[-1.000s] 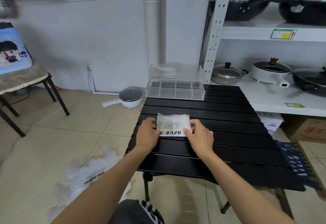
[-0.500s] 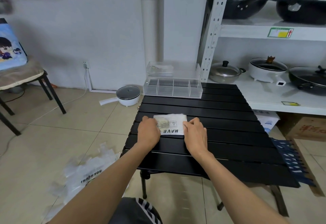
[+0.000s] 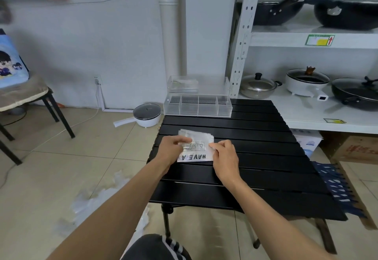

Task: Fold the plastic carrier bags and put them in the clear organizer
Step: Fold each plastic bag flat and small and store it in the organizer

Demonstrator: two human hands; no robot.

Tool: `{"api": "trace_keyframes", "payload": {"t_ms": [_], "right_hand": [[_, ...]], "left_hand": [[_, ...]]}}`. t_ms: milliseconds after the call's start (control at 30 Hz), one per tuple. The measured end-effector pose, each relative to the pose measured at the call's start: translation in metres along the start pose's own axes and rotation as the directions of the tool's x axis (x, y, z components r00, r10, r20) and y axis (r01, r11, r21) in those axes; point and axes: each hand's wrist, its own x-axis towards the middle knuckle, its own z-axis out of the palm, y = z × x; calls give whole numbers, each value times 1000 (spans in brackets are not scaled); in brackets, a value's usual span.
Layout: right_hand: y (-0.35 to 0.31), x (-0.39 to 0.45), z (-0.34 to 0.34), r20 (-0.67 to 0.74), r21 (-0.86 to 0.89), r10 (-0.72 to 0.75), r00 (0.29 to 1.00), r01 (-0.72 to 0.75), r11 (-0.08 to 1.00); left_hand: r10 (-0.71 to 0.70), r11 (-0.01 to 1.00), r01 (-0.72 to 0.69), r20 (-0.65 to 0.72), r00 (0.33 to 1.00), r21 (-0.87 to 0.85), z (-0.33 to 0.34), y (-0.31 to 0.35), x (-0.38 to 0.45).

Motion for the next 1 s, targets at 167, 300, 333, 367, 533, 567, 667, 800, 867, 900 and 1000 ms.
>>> {"api": "trace_keyframes", "payload": {"t_ms": [167,300,333,367,533,567,667,800,867,900,1000], "right_hand": [[-7,11,-5,12,453,123,992,-115,884],[-26,35,2,39,665,151,988,-139,734],[-32,41,3,8,677,146,989,-113,727],[-40,48,2,-19,680,145,989,-93,727],[-71,93,8,-44,640,99,994,-48,767],[-74,105,10,-27,624,92,995,-56,780],[-79,149,15,-33,554,69,997,-39,831],[-89,214,13,-84,522,42,996,8,853],[-93,242,11,-60,497,12,998,20,868],[-94,255,11,-44,480,0,999,21,877],[-93,291,15,0,437,3,1000,-3,899]], "left_hand": [[138,980,-135,10,990,-148,-5,0,10],[110,979,-115,-38,993,-170,-14,10,25],[94,982,-102,-57,994,-162,-17,13,31],[78,985,-89,-77,994,-148,-20,16,38],[21,982,-58,-198,980,-181,-41,35,84],[15,980,-55,-203,979,-192,-46,40,95],[43,982,-81,-218,975,-171,-57,53,133],[152,986,-163,-221,963,-33,-62,78,182],[194,981,-186,-191,962,60,-62,87,208],[209,976,-192,-178,962,106,-62,90,222],[229,958,-192,-164,960,213,-60,96,261]]}}
